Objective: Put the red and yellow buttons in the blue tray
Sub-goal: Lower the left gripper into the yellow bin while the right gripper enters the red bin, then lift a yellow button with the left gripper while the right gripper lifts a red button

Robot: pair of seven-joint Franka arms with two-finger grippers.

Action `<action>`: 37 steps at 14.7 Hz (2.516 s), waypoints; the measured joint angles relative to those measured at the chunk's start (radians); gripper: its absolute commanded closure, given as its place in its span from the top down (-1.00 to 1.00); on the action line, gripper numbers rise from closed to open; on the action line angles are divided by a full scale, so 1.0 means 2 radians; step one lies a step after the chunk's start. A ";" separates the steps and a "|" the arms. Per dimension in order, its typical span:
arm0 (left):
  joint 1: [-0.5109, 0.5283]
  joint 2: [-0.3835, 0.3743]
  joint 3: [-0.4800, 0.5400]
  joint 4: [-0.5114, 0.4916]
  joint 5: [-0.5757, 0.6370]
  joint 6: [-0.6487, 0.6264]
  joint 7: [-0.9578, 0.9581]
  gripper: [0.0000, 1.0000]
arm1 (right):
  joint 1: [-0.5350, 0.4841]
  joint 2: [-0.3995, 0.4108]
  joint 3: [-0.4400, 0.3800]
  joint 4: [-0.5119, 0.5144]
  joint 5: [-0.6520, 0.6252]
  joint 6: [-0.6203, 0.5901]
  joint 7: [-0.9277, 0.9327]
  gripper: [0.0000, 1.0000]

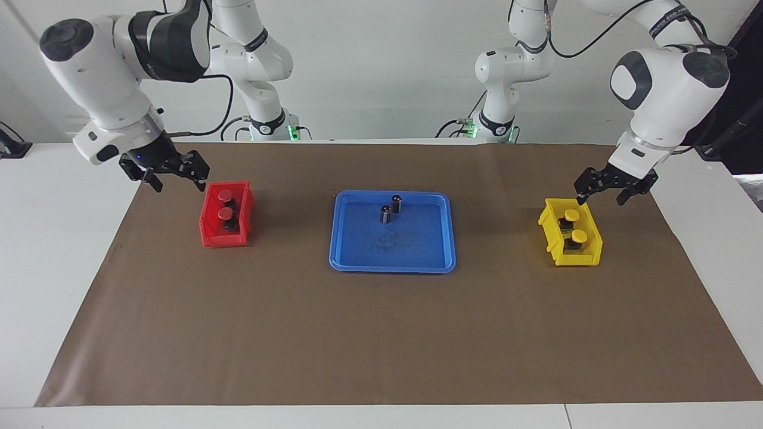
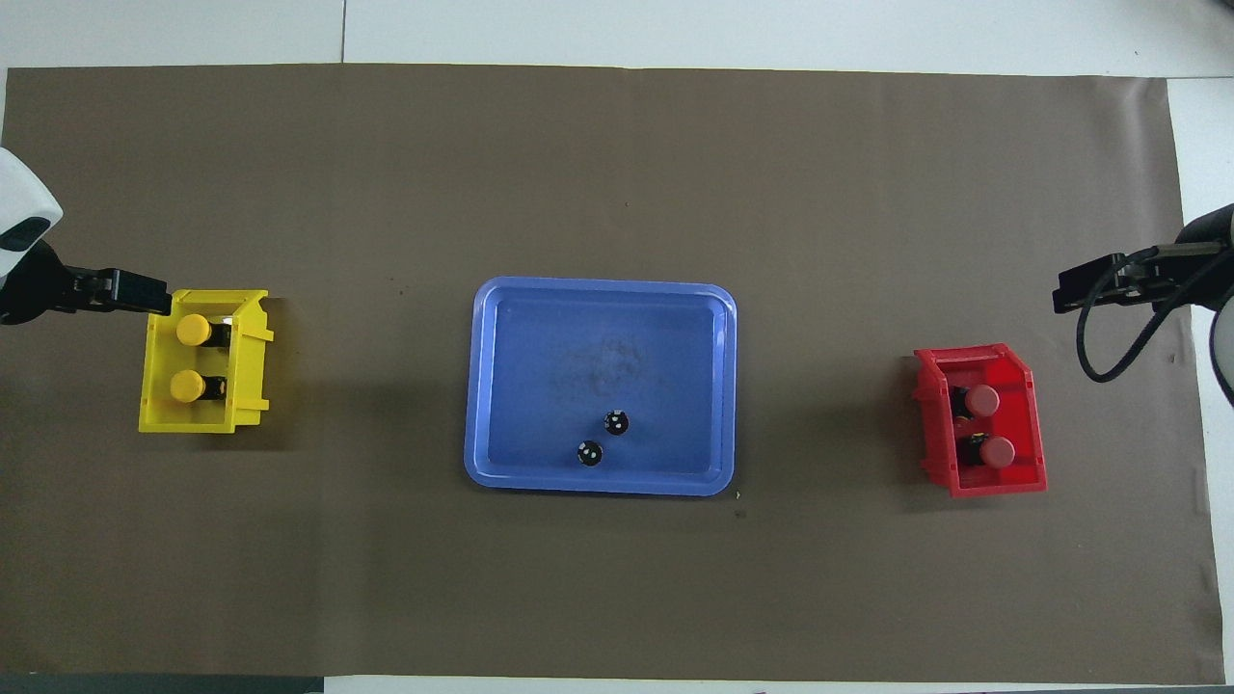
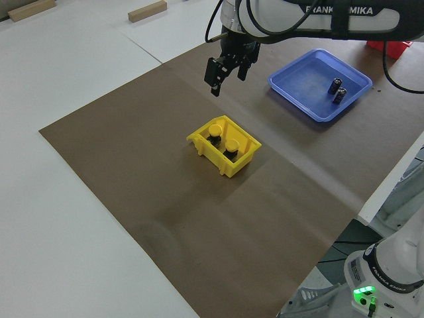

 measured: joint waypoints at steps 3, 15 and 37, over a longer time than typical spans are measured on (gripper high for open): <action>0.001 0.014 0.000 -0.031 0.000 0.045 0.000 0.54 | 0.012 -0.001 0.001 -0.084 0.000 0.085 0.000 0.53; 0.015 0.067 0.000 -0.069 0.000 0.145 0.001 0.41 | 0.012 -0.007 -0.002 -0.202 0.000 0.181 -0.033 0.28; -0.065 0.063 -0.009 0.077 0.011 -0.002 -0.133 -0.97 | 0.000 -0.018 0.000 -0.241 0.000 0.212 -0.067 -0.74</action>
